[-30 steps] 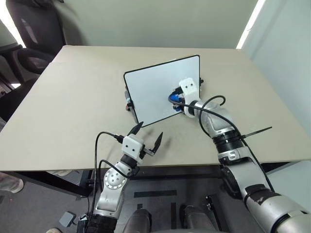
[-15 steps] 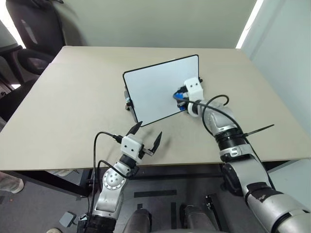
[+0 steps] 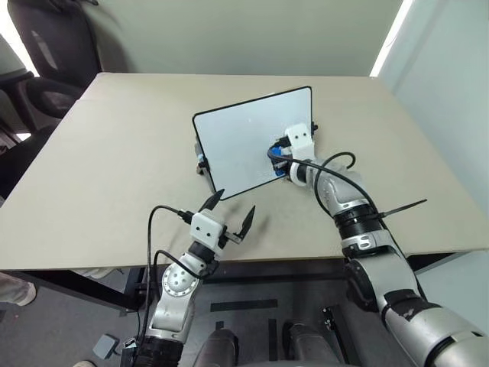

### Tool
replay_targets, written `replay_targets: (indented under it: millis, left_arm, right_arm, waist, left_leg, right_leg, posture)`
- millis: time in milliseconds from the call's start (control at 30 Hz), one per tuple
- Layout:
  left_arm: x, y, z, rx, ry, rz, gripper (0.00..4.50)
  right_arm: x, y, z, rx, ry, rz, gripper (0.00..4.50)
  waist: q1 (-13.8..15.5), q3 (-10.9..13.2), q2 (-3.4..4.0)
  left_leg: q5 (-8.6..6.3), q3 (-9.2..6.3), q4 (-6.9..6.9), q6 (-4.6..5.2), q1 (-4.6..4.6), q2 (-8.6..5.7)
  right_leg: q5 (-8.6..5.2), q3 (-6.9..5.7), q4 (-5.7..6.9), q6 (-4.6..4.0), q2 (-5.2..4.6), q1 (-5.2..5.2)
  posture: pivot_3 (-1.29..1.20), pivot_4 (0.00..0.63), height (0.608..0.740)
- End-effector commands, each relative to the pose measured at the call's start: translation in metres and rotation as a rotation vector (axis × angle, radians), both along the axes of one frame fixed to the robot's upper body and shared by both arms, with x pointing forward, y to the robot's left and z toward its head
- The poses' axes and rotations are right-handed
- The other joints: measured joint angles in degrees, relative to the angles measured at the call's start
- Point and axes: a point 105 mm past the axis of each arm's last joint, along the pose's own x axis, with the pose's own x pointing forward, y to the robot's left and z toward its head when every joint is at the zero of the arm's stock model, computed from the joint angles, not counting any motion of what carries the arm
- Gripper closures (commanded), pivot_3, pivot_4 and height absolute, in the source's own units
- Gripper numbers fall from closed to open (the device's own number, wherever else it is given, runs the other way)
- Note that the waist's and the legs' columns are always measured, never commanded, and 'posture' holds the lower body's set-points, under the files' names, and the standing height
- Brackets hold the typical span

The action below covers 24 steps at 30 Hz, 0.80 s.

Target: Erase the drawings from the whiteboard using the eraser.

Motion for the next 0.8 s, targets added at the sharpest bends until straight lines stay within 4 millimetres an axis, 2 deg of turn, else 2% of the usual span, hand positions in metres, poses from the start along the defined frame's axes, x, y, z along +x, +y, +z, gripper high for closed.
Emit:
replay_targets:
  millis: [33, 133, 267, 367, 467, 567, 667, 800]
  left_arm:
    - [-0.001, -0.002, 0.008, -0.010, -0.035, -0.005, 0.00]
    - [-0.001, -0.001, 0.009, -0.011, -0.036, -0.003, 0.00]
    - [-0.001, -0.001, 0.009, -0.010, -0.038, -0.002, 0.00]
    - [-0.001, -0.001, 0.009, -0.010, -0.039, -0.002, 0.00]
    - [-0.001, -0.001, 0.010, -0.010, -0.041, -0.002, 0.00]
    - [-0.002, 0.000, 0.011, -0.010, -0.043, -0.001, 0.00]
    - [-0.003, 0.000, 0.011, -0.011, -0.043, -0.001, 0.00]
    - [-0.004, -0.001, 0.011, -0.011, -0.044, -0.002, 0.00]
  right_arm:
    - [0.000, 0.004, 0.008, 0.015, -0.012, 0.027, 3.65]
    - [0.002, 0.002, 0.012, 0.030, -0.017, 0.028, 3.65]
    - [0.006, 0.000, 0.034, 0.098, -0.072, 0.026, 3.65]
    - [0.011, -0.007, 0.046, 0.128, -0.086, 0.000, 3.65]
    - [0.016, -0.016, 0.049, 0.148, -0.088, -0.032, 3.65]
    - [0.019, -0.021, 0.046, 0.164, -0.068, -0.054, 3.65]
    - [0.017, -0.018, 0.036, 0.159, -0.033, -0.042, 3.65]
    - [0.011, -0.010, 0.013, 0.101, 0.040, -0.014, 3.65]
  waist:
    - [0.0, 0.0, 0.02]
    - [0.0, 0.0, 0.02]
    - [0.0, 0.0, 0.02]
    - [0.0, 0.0, 0.02]
    - [0.0, 0.0, 0.02]
    - [0.1, 0.0, 0.01]
    - [0.1, 0.0, 0.01]
    - [0.0, 0.0, 0.01]
  left_leg:
    - [0.00, 0.00, 0.00, 0.00, -0.02, 0.00]
    - [0.02, -0.01, 0.00, -0.02, -0.02, 0.00]
    - [0.13, 0.00, 0.01, 0.01, -0.03, -0.01]
    - [0.16, 0.02, 0.00, 0.10, -0.05, -0.03]
    - [0.14, 0.00, -0.04, 0.09, -0.05, -0.03]
    - [0.11, -0.01, -0.05, 0.12, -0.04, -0.02]
    - [0.10, 0.01, -0.04, 0.16, -0.05, -0.02]
    - [0.09, 0.01, -0.03, 0.15, -0.02, -0.02]
  right_leg:
    - [0.03, 0.00, 0.00, -0.02, 0.00, -0.04]
    - [0.04, 0.00, 0.02, -0.03, 0.00, -0.05]
    - [0.04, 0.01, -0.02, -0.04, 0.01, -0.05]
    - [0.04, 0.02, -0.05, -0.04, 0.01, -0.07]
    - [0.04, 0.01, -0.05, -0.04, 0.01, -0.08]
    - [0.03, 0.00, -0.05, -0.05, 0.01, -0.07]
    - [0.03, 0.00, -0.05, -0.06, 0.00, -0.08]
    - [0.03, 0.00, -0.03, -0.06, 0.01, -0.07]
  posture:
    - [0.00, 0.150, 0.740]
    - [0.00, 0.150, 0.740]
    - [0.00, 0.150, 0.740]
    - [0.00, 0.150, 0.740]
    - [0.00, 0.150, 0.740]
    - [0.00, 0.150, 0.740]
    - [0.00, 0.150, 0.740]
    - [0.00, 0.150, 0.740]
